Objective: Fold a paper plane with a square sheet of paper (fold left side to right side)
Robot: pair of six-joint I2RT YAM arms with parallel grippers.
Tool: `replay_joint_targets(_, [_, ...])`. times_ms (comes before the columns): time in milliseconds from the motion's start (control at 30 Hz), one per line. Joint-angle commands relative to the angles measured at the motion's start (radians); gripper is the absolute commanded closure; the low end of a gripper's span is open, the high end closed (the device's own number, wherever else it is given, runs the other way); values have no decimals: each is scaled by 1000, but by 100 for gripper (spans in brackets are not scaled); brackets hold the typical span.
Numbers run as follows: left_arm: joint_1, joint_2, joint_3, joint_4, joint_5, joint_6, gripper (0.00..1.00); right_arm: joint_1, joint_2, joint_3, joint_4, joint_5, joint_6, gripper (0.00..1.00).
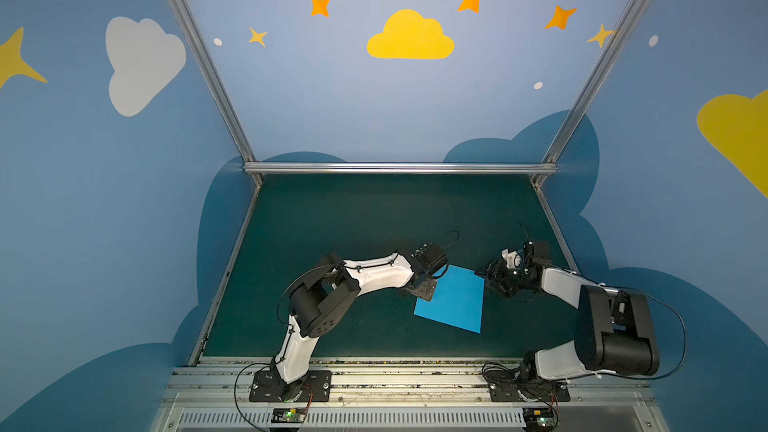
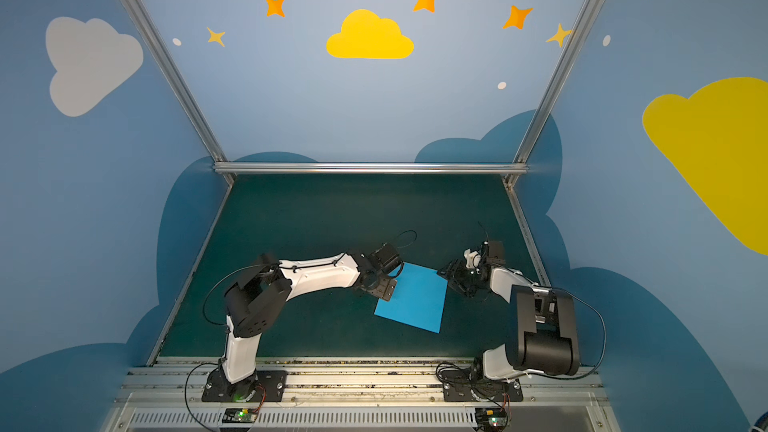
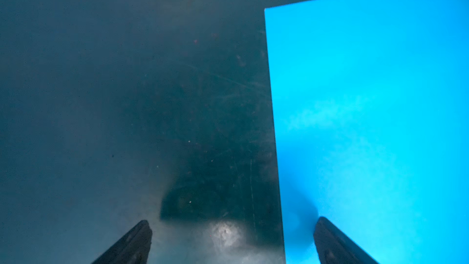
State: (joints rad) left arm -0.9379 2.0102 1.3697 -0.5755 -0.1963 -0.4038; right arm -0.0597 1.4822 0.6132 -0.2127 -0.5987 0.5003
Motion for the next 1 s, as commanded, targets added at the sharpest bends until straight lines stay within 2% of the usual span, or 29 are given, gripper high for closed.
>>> replay_joint_targets(0, [4,42,-30,-20,-32,10,0,39,26,-35,32,10,15,37])
replay_joint_targets(200, [4,53,-30,-20,-26,16,0,91,9,-65,72,13,60,36])
replay_joint_targets(367, [4,52,-32,-20,-26,16,0,79,-75,-71,-29,121,73,27])
replay_joint_targets(567, [5,48,-38,-13,-25,16,0,69,-160,-92,-116,186,103,24])
replay_joint_targets(733, [4,49,-40,-9,-23,21,0,70,-173,-129,-99,146,128,24])
replay_joint_targets(967, [4,48,-44,1,-22,23,0,129,-137,-202,47,55,206,28])
